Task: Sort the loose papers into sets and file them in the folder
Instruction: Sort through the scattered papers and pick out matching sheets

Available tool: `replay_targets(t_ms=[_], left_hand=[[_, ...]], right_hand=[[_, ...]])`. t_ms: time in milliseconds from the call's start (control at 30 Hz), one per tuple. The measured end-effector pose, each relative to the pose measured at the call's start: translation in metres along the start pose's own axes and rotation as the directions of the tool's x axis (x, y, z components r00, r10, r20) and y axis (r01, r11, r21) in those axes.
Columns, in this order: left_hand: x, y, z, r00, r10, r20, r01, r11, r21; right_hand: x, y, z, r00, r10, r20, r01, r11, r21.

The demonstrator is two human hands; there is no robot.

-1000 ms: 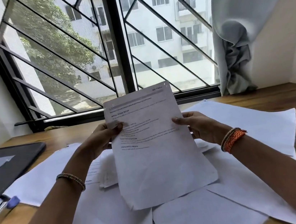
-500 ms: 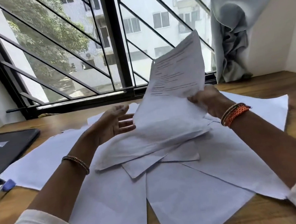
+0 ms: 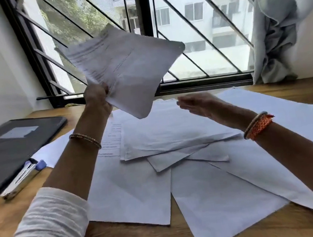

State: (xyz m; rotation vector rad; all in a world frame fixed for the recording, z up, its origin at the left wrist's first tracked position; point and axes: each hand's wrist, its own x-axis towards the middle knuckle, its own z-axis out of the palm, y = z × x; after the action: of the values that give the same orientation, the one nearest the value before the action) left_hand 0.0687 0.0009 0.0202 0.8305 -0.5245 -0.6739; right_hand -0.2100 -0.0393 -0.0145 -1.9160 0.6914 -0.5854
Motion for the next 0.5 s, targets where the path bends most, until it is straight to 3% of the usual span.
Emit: replay_targets(t_ms=[33, 100, 167, 267, 500], left_hand=[[0.004, 0.002, -0.009, 0.999, -0.035, -0.025, 0.036, 0.998, 0.047], [0.012, -0.001, -0.03, 0.993, -0.089, -0.077, 0.102, 0.98, 0.172], [0.014, -0.008, -0.05, 0.986, -0.11, -0.124, 0.14, 0.953, 0.27], [0.014, -0.015, -0.071, 0.974, -0.167, -0.153, 0.207, 0.933, 0.295], [0.026, -0.023, -0.088, 0.963, -0.135, -0.234, 0.205, 0.928, 0.311]], right_hand=[[-0.003, 0.0, 0.013, 0.992, 0.059, 0.113, -0.03, 0.97, -0.243], [-0.004, 0.004, 0.04, 0.956, 0.175, 0.234, 0.012, 0.776, -0.631], [0.001, 0.008, 0.062, 0.952, 0.159, 0.262, 0.114, 0.609, -0.785], [0.004, 0.003, 0.076, 0.969, 0.061, 0.238, 0.176, 0.506, -0.845], [-0.005, -0.003, 0.075, 0.957, -0.156, 0.245, 0.29, 0.564, -0.773]])
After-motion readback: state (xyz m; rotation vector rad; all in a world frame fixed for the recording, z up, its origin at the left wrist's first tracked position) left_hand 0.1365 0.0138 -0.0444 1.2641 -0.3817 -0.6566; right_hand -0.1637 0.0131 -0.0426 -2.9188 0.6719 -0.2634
